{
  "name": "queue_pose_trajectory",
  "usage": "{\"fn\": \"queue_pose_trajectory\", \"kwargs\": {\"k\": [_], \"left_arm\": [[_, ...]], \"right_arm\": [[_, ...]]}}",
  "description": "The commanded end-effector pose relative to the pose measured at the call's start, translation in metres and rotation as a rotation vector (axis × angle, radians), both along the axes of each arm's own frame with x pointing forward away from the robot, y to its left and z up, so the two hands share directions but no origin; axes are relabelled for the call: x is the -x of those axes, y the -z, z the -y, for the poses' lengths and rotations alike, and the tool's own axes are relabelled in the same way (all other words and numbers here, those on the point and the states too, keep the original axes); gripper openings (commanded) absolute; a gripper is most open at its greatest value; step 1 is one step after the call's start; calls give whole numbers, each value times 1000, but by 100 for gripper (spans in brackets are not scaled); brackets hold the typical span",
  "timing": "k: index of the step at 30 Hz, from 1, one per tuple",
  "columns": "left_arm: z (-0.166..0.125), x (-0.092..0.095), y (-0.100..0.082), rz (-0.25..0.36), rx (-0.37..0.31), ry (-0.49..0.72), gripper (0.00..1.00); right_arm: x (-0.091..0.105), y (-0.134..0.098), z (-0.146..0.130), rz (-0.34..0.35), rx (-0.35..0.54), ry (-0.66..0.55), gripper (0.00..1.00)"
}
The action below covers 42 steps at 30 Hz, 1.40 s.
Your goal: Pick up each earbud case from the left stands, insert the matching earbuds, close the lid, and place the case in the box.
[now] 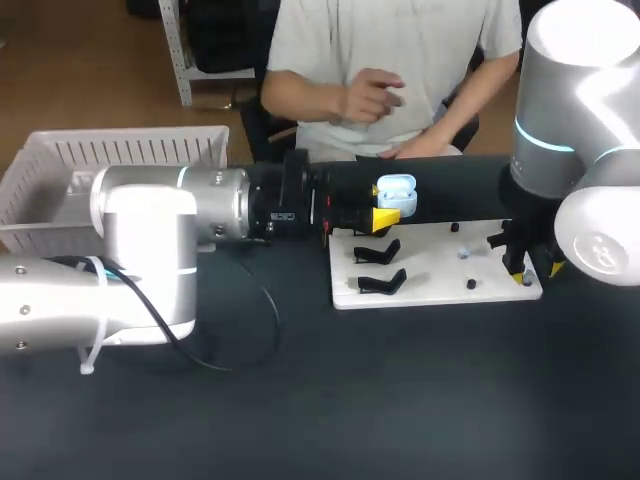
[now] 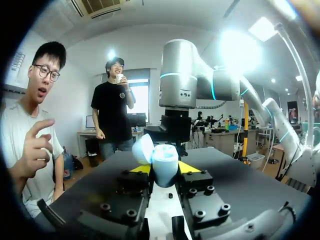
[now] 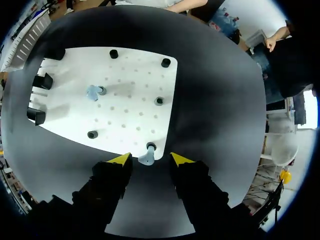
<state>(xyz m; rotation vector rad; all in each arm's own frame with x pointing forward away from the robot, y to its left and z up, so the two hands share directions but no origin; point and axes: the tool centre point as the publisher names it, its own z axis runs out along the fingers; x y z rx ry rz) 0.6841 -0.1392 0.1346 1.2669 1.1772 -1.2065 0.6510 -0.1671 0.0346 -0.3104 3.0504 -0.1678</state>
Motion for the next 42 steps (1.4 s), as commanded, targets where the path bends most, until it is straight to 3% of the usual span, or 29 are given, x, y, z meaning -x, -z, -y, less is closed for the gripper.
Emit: {"fn": "queue_pose_trajectory", "kwargs": {"k": [1, 21, 27, 31, 42], "left_arm": [[0, 0, 1, 3, 3, -3, 0], [0, 0, 1, 3, 3, -3, 0], [0, 0, 1, 3, 3, -3, 0], [0, 0, 1, 3, 3, -3, 0], [0, 0, 1, 3, 3, -3, 0]], "right_arm": [[-2, 3, -2, -3, 6, 10, 46], [-3, 12, 1, -1, 30, 23, 35], [-3, 12, -1, -3, 34, 23, 23], [-2, 12, -1, -4, 37, 24, 0], [8, -16, -6, 25, 62, 46, 0]]}}
